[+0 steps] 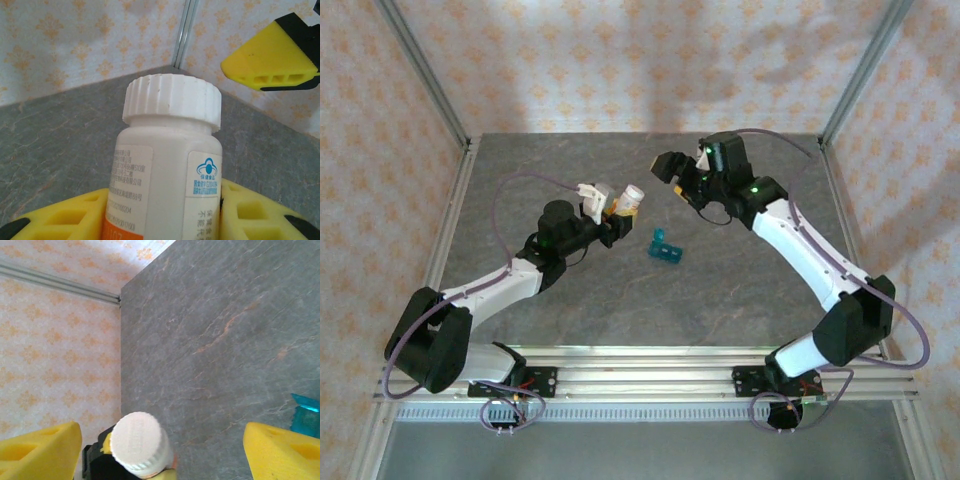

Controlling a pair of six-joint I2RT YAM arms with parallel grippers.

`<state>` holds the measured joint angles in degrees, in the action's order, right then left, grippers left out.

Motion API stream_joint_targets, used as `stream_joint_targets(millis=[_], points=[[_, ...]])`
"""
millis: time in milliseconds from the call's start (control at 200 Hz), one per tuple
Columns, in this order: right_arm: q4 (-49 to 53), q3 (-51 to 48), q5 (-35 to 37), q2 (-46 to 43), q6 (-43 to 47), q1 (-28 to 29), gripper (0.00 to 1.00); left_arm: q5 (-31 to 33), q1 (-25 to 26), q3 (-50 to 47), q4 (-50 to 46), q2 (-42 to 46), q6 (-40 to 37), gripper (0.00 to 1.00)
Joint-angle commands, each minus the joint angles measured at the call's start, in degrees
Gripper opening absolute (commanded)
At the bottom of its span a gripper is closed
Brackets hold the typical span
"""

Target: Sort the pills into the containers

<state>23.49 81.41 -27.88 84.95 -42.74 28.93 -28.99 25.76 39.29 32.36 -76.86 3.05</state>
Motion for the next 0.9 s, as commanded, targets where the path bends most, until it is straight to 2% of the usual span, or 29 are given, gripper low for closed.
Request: stream_joint_targets(millis=[0,270,500,696,896], points=[[-3.05,2.78,2.39,2.41,-1.86,1.33,0.84,0.69,-0.14,1.77,0.8,0.15,0.54,0.0],[-2.91,5.07,2.65,6.18,-1.64,4.07,0.82,0.58,0.24,2.87,0.97,-1.08,0.89,0.0],[-3.13,5.37,2.19,7.36,-1.45,5.57,0.77,0.69,0.51,3.7,0.59,-1.97,0.82,0.0],[-3.08,5.42,1.66,7.86,-0.86,6.32,0.69,0.64,0.66,4.22,0.28,-2.42,0.82,0.0],[-3.0,5.04,1.25,7.77,-0.28,6.33,0.52,0.78,0.78,4.39,0.26,-2.58,0.8,0.0]])
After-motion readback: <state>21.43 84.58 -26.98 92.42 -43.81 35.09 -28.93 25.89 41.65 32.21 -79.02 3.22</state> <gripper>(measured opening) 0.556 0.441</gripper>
